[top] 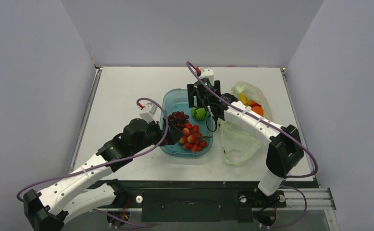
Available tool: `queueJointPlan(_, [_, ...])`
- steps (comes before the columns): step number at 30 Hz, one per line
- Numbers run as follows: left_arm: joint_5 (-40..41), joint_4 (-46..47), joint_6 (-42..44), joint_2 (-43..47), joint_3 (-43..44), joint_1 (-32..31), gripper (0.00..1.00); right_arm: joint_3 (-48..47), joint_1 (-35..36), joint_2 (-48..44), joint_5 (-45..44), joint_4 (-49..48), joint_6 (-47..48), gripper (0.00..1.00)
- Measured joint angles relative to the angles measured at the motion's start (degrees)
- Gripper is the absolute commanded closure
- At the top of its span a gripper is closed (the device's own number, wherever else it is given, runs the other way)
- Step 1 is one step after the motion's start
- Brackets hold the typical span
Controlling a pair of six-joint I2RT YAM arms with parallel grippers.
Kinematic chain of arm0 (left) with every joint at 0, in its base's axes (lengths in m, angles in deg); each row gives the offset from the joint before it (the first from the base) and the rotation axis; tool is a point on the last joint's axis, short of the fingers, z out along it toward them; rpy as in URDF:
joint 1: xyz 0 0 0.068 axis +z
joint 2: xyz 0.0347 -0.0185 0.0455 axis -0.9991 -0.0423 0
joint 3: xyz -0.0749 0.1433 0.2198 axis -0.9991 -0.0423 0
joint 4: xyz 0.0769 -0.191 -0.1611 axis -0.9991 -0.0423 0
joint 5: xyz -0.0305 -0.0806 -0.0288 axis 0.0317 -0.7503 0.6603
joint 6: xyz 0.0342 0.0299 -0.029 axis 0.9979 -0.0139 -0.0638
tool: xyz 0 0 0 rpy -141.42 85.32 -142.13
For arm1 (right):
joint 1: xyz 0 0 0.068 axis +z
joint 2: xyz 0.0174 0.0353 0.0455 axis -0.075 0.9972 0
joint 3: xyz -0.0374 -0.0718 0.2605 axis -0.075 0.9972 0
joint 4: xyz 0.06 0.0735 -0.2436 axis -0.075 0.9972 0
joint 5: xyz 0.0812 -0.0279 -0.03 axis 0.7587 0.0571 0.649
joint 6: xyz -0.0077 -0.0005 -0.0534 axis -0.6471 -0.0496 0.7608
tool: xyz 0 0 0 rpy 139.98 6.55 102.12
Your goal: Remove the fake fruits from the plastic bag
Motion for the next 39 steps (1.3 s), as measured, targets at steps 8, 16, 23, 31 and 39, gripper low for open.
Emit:
queueJointPlan(8, [-6.23,8.31,-2.67,-7.48,-1.31,-1.36,0.03,9.18,-0.02,-9.33,0.46,-1.36,-0.57,0.2])
queueJointPlan(16, [-7.98,16.98,-0.52,-29.42,6.95,-9.42,0.05,23.47,-2.32,-30.99,0.87,0.04,-2.71,0.19])
queueJointPlan(23, [-6.12,22.43,-0.11,-41.29,11.13,-12.11,0.05,30.56,-8.94,-40.52,0.9,2.01,-4.46,0.19])
queueJointPlan(31, [-5.18,24.37,0.17,-43.78,13.18,-13.09,0.07,34.64,-17.18,-38.86,3.28,1.44,-7.37,0.38])
queueJointPlan(39, [-8.13,26.6,0.28,-52.11,19.89,-13.09,0.25,35.32,-19.93,-31.95,3.17,-4.11,-12.7,0.63])
